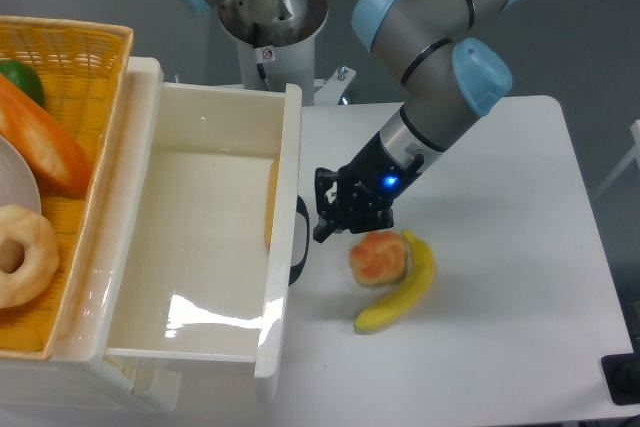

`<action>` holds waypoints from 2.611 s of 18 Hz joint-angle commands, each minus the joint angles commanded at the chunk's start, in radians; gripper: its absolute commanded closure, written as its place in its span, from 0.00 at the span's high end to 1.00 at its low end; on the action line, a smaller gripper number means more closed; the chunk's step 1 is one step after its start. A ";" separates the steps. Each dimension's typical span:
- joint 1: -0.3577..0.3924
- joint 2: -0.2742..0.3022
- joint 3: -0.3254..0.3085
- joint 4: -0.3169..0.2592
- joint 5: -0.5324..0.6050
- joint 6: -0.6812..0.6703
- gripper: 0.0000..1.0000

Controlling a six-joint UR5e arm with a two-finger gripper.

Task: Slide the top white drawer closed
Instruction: 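Push the open white drawer's front panel inward with the gripper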

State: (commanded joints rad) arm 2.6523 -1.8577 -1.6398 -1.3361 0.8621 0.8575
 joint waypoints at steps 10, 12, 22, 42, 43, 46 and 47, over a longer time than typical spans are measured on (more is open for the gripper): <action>-0.025 0.006 -0.009 0.000 -0.002 -0.005 0.00; -0.032 0.012 -0.014 0.000 -0.002 -0.005 0.00; -0.057 0.066 -0.060 0.000 -0.041 -0.005 0.00; -0.169 0.066 -0.060 0.014 -0.046 -0.081 0.00; -0.175 0.066 -0.060 0.014 -0.046 -0.081 0.00; -0.187 0.063 -0.060 0.015 -0.048 -0.089 0.00; -0.190 0.061 -0.058 0.018 -0.048 -0.090 0.00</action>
State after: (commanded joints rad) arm 2.4621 -1.7963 -1.6981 -1.3177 0.8145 0.7670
